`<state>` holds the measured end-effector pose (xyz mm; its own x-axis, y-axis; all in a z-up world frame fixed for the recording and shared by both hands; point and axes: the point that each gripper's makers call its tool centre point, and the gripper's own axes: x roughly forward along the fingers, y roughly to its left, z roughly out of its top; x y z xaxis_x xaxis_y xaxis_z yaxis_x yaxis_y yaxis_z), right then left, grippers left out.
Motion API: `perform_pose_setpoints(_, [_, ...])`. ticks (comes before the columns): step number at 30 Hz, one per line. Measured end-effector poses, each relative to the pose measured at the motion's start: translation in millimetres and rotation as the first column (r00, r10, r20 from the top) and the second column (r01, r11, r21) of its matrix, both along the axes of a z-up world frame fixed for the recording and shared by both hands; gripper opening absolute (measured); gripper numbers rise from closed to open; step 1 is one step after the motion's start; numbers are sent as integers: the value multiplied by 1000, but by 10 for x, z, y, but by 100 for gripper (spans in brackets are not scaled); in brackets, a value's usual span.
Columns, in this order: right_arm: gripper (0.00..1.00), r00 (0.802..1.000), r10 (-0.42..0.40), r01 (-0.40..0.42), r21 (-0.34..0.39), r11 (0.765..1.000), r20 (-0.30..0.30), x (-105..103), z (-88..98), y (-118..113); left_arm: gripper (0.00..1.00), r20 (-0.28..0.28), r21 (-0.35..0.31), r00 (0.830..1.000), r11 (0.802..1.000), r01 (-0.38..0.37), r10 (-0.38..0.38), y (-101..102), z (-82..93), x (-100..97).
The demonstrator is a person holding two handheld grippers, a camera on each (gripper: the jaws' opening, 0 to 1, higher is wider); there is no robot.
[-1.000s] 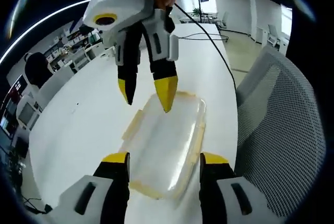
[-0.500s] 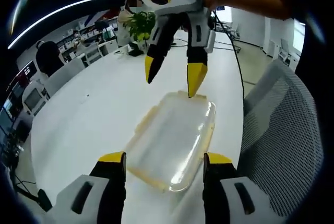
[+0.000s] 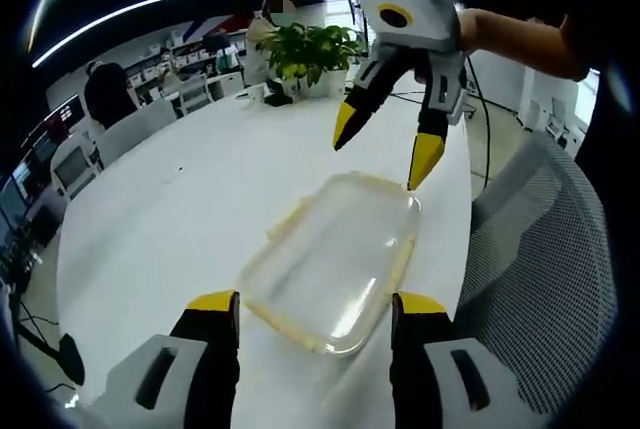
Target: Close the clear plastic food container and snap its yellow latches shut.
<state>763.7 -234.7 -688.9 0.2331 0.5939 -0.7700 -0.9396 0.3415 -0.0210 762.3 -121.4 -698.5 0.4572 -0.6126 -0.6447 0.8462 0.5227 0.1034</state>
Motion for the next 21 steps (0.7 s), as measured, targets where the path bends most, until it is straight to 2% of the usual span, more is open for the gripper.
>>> perform_pose_setpoints(9, [54, 995, -87, 85, 34, 996, 46, -48, -82, -113, 56, -4, -6, 1000, 1000, -22, 22, 46, -60, -10])
perform_pose_setpoints(21, [56, 984, -171, 166, 90, 982, 50, -117, -275, -141, 55, -7, -6, 999, 999, -42, 42, 94, -179, -7])
